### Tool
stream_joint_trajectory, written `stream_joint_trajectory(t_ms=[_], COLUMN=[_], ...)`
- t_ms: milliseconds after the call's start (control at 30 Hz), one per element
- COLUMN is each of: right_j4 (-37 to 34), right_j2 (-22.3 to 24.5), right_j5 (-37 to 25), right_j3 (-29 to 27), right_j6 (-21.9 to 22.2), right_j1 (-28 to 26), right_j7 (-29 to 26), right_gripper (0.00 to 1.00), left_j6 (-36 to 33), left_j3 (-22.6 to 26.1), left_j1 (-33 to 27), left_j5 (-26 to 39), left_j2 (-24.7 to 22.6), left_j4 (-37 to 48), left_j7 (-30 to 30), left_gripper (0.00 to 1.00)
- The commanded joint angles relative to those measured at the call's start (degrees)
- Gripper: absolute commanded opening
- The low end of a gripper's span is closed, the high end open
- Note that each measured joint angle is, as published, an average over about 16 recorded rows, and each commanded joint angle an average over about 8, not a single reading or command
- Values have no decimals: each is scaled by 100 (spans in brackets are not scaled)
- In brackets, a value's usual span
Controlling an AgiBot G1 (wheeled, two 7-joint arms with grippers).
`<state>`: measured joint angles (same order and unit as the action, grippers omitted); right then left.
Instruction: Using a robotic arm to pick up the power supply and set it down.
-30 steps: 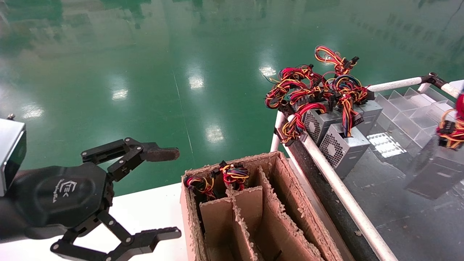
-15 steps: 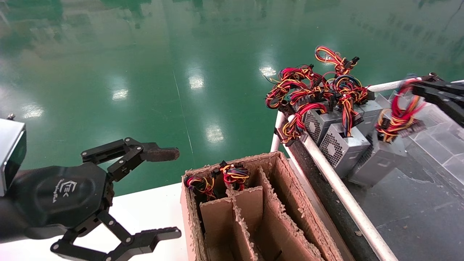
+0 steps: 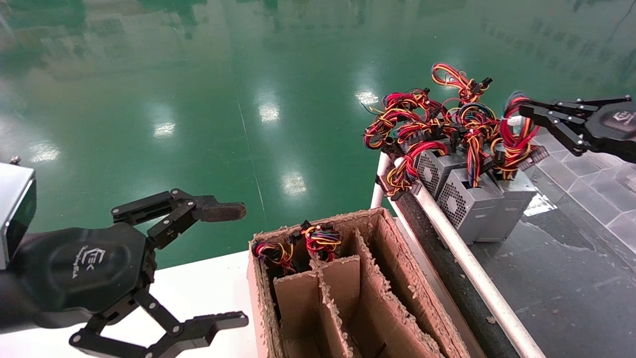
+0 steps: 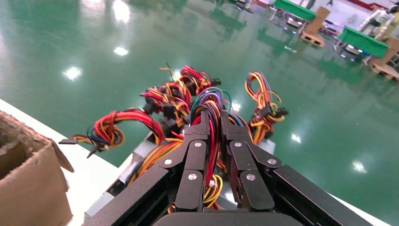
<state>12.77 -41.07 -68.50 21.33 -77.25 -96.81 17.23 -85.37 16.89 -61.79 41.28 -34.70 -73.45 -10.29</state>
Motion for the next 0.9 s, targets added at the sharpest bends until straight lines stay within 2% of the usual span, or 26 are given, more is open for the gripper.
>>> stream_joint_trajectory(t_ms=[33,167,200,433,467,700,900], right_j4=[-139,-352,-407,-708,-736,-884,-953], right_j2=[-82,-179,-197,-206,-192,-57,-1], right_j5=[-26,-63,-74,-149,-155,-194,-261], right_j3=[20,46,54,109,114,143,185], right_j6=[-49,-86,-92,-266,-307,-578,-495], right_j1=[-110,-231,-250,-318,-329,-416,-455], right_j7=[66,198,224,345,353,372,466], right_gripper=[0,1,6,93,100,100,100], left_j6=[0,1,1,2,2,3,4], left_j3=[1,2,2,5,5,7,9], left_j1=[0,0,-1,-1,-1,-2,-2], left_j5=[0,-1,-2,-3,-3,-5,-6], left_j2=[0,1,1,2,2,3,4], left_j4=[0,0,0,0,0,0,0], left_j7=[0,1,1,2,2,4,5], left_gripper=[100,100,100,100,100,100,100])
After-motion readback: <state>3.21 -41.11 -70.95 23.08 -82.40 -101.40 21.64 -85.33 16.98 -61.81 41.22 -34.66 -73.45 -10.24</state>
